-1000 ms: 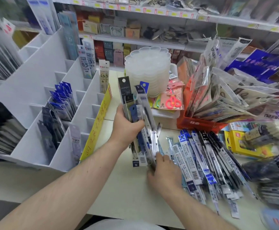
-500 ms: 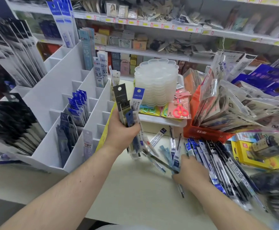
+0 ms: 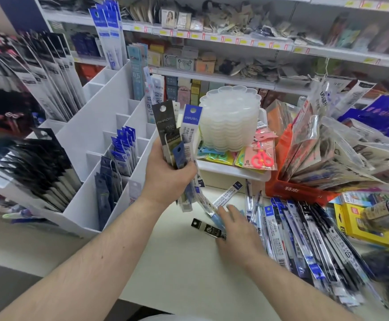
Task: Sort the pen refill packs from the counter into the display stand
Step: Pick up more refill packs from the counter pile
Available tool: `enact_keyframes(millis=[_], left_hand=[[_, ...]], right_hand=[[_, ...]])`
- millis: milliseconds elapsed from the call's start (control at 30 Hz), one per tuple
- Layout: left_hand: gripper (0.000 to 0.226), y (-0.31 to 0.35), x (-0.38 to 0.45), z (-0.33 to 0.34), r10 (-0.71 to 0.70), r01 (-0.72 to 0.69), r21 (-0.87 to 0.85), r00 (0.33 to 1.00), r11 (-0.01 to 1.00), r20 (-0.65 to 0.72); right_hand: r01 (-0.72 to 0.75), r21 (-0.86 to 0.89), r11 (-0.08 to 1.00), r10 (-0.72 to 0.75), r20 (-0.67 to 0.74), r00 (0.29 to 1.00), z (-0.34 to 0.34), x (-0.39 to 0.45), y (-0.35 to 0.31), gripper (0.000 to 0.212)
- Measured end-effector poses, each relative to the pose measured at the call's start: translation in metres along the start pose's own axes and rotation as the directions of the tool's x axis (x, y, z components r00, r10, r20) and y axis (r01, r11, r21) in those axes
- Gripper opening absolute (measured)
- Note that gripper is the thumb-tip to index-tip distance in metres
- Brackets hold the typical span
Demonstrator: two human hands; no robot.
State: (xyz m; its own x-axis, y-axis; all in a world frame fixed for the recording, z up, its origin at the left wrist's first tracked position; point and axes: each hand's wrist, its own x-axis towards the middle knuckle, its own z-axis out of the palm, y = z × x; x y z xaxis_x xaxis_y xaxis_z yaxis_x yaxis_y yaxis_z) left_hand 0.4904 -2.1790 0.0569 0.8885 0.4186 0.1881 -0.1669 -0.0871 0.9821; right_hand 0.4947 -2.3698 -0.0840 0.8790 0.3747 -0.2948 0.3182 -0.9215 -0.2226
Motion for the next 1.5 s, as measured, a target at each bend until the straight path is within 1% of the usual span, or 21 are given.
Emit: enact_keyframes(millis=[67, 133, 300, 367, 433, 600, 800, 867, 900, 933, 967, 1000, 1033, 1067, 1100, 1133, 1167, 1233, 1300, 1400, 1500], left_hand=[[0.044, 0.006, -0.001, -0.002, 0.031, -0.031, 0.010, 1.000, 0.999, 0.000], [0.040, 0.010, 0.000, -0.006, 0.048, -0.048, 0.015, 0.999, 0.999, -0.010], [0.051, 0.023, 0.005, -0.014, 0.100, -0.098, 0.078, 0.994, 0.992, -0.032], [0.051, 0.027, 0.006, -0.015, 0.107, -0.103, 0.093, 0.993, 0.990, -0.040], [0.050, 0.031, 0.006, -0.016, 0.107, -0.102, 0.087, 0.993, 0.991, -0.049], [0.050, 0.034, 0.006, -0.018, 0.085, -0.080, 0.073, 0.994, 0.994, -0.067], [0.050, 0.033, 0.004, -0.020, 0.066, -0.064, 0.073, 0.998, 0.995, -0.015], [0.049, 0.030, 0.005, -0.020, 0.053, -0.052, 0.070, 0.998, 0.996, -0.014], [0.047, 0.028, 0.005, -0.020, 0.045, -0.044, 0.067, 0.999, 0.997, -0.012], [0.046, 0.026, 0.004, -0.020, 0.037, -0.037, 0.061, 0.999, 0.997, -0.008], [0.045, 0.024, 0.003, -0.019, 0.031, -0.031, 0.055, 1.000, 0.998, 0.002], [0.045, 0.021, 0.002, -0.018, 0.030, -0.031, 0.051, 0.999, 0.998, 0.013], [0.045, 0.019, 0.001, -0.017, 0.029, -0.030, 0.054, 0.999, 0.998, 0.024], [0.043, 0.015, -0.001, -0.015, 0.029, -0.031, 0.055, 0.999, 0.998, 0.034], [0.039, 0.011, -0.002, -0.014, 0.027, -0.030, 0.056, 0.999, 0.998, 0.041], [0.037, 0.007, -0.003, -0.012, 0.022, -0.025, 0.058, 0.999, 0.998, 0.042], [0.037, 0.004, -0.005, -0.010, 0.017, -0.020, 0.063, 0.999, 0.998, 0.049], [0.039, -0.005, -0.008, -0.009, -0.007, 0.002, 0.076, 0.997, 0.997, 0.070], [0.044, -0.012, -0.012, -0.009, -0.035, 0.027, 0.087, 0.995, 0.996, 0.091], [0.053, -0.021, -0.023, -0.007, -0.045, 0.037, 0.074, 0.993, 0.997, 0.109], [0.056, -0.033, -0.032, -0.005, -0.064, 0.060, 0.047, 0.993, 0.997, 0.100]], right_hand=[[0.070, -0.041, 0.997, -0.071, -0.007, 0.997, 0.003, 0.008, 0.001, 0.081], [0.093, -0.096, 0.991, -0.094, -0.011, 0.996, 0.003, 0.018, -0.001, 0.078], [0.188, -0.252, 0.949, -0.180, 0.055, 0.982, 0.003, 0.039, -0.010, 0.059], [0.193, -0.306, 0.932, -0.190, 0.039, 0.981, -0.001, 0.043, -0.010, 0.050], [0.151, -0.348, 0.925, -0.164, -0.008, 0.986, -0.006, 0.044, -0.004, 0.043], [-0.015, -0.453, 0.891, 0.000, -0.033, 0.999, -0.023, 0.041, 0.026, 0.036], [-0.105, -0.403, 0.909, 0.101, -0.032, 0.994, -0.034, 0.038, 0.034, 0.039], [-0.123, -0.373, 0.920, 0.119, -0.033, 0.992, -0.036, 0.036, 0.028, 0.044], [-0.127, -0.329, 0.936, 0.118, -0.049, 0.992, -0.037, 0.036, 0.022, 0.048], [-0.124, -0.232, 0.965, 0.108, -0.081, 0.991, -0.039, 0.034, 0.014, 0.052], [-0.120, -0.053, 0.991, 0.114, -0.107, 0.988, -0.040, 0.033, 0.004, 0.057], [-0.117, 0.200, 0.973, 0.139, -0.101, 0.985, -0.041, 0.029, -0.006, 0.063], [-0.121, 0.462, 0.879, 0.157, -0.040, 0.987, -0.043, 0.025, -0.017, 0.070], [-0.135, 0.651, 0.747, 0.148, 0.035, 0.988, -0.045, 0.020, -0.026, 0.078], [-0.140, 0.758, 0.637, 0.117, 0.085, 0.990, -0.045, 0.015, -0.034, 0.087], [-0.119, 0.813, 0.570, 0.067, 0.098, 0.993, -0.046, 0.011, -0.041, 0.094], [-0.077, 0.843, 0.532, 0.015, 0.082, 0.997, -0.046, 0.007, -0.046, 0.099], [0.026, 0.852, 0.523, -0.064, 0.008, 0.998, -0.049, 0.005, -0.053, 0.103], [0.081, 0.839, 0.538, -0.098, -0.033, 0.995, -0.049, 0.003, -0.056, 0.104], [0.125, 0.829, 0.545, -0.139, -0.057, 0.989, -0.045, -0.004, -0.062, 0.101], [0.183, 0.877, 0.445, -0.166, -0.120, 0.979, -0.049, -0.010, -0.074, 0.089]])
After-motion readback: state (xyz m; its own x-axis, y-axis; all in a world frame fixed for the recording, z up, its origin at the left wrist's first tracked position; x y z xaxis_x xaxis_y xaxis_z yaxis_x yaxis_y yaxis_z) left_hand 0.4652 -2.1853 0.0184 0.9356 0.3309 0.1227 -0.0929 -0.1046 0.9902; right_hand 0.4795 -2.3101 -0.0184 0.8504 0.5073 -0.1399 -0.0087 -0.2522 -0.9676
